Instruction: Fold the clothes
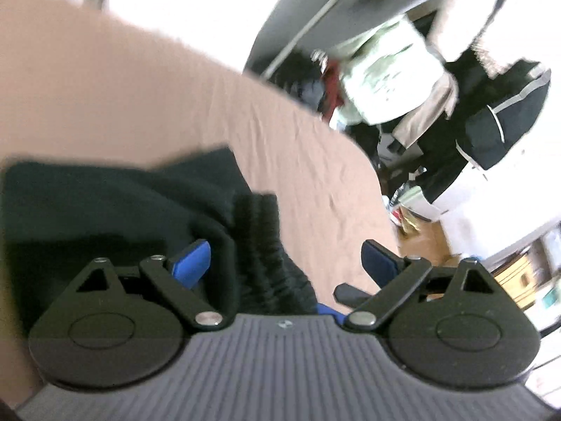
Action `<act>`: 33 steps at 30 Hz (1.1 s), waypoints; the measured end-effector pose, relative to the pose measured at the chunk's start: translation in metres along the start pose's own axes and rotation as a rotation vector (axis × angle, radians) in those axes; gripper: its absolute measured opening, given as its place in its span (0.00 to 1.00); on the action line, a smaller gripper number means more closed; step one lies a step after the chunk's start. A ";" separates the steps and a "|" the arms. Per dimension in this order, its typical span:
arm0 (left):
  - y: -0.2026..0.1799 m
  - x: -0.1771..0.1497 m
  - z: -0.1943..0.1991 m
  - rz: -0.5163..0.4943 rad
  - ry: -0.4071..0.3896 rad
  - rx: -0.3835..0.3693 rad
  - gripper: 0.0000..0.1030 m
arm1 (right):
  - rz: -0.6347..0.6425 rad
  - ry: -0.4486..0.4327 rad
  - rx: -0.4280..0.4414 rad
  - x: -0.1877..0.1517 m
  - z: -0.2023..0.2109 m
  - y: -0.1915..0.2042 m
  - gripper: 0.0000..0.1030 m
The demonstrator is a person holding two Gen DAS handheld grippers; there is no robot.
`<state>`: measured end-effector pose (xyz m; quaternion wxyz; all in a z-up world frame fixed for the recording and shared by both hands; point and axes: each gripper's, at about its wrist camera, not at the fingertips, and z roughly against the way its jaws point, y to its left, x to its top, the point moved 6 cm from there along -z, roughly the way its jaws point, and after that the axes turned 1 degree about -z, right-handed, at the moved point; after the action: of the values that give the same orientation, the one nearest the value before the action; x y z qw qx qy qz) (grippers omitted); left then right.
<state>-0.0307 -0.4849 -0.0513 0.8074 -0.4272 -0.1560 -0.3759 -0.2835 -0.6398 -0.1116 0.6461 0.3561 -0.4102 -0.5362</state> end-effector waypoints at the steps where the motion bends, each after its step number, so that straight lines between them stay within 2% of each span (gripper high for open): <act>1: 0.006 -0.005 0.013 -0.033 -0.013 0.046 0.91 | -0.010 -0.011 -0.018 0.000 0.006 -0.003 0.65; 4: 0.033 -0.026 0.047 -0.118 -0.045 0.200 0.91 | 0.023 -0.034 -0.051 -0.003 0.031 -0.009 0.66; 7: 0.068 -0.060 0.064 -0.150 -0.022 0.297 0.91 | 0.036 0.006 -0.087 -0.019 0.023 -0.010 0.66; 12: 0.106 -0.113 0.062 -0.065 -0.008 0.268 0.91 | 0.072 0.155 -0.143 -0.038 -0.016 -0.009 0.66; 14: 0.114 -0.122 0.062 -0.010 -0.006 0.243 0.91 | 0.065 0.155 -0.176 -0.034 -0.028 -0.014 0.69; 16: 0.115 -0.122 0.058 -0.020 0.006 0.233 0.91 | 0.065 0.136 -0.213 -0.031 -0.038 -0.020 0.70; 18: 0.111 -0.117 0.055 -0.061 -0.008 0.256 0.91 | 0.133 0.131 -0.235 -0.031 -0.043 -0.019 0.70; 19: 0.110 -0.116 0.055 -0.078 -0.014 0.268 0.91 | 0.173 0.125 -0.248 -0.031 -0.045 -0.017 0.63; 20: 0.109 -0.116 0.054 -0.086 -0.015 0.273 0.91 | 0.233 0.110 -0.266 -0.033 -0.044 -0.012 0.45; 23: 0.109 -0.122 0.055 -0.086 -0.012 0.273 0.92 | 0.511 0.015 -0.325 -0.045 -0.031 0.015 0.23; 25: 0.108 -0.124 0.057 -0.076 -0.016 0.271 0.92 | 0.688 -0.086 -0.343 -0.053 -0.018 0.038 0.20; 28: 0.100 -0.128 0.060 -0.125 -0.001 0.265 0.92 | 0.800 -0.224 -0.369 -0.054 0.002 0.061 0.19; 29: 0.097 -0.130 0.058 -0.156 0.025 0.268 0.92 | 0.769 -0.221 -0.417 -0.044 0.000 0.055 0.20; 31: 0.097 -0.142 0.046 -0.217 0.132 0.321 0.94 | 0.681 -0.199 -0.509 -0.024 -0.005 0.037 0.25; 33: 0.103 -0.155 0.030 -0.221 0.200 0.370 0.95 | 0.456 -0.099 -0.559 0.004 -0.015 -0.007 0.25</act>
<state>-0.0558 -0.3509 -0.1819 0.8374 -0.2131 -0.1874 -0.4672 -0.2722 -0.6451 -0.1238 0.8008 0.0388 -0.3472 -0.4865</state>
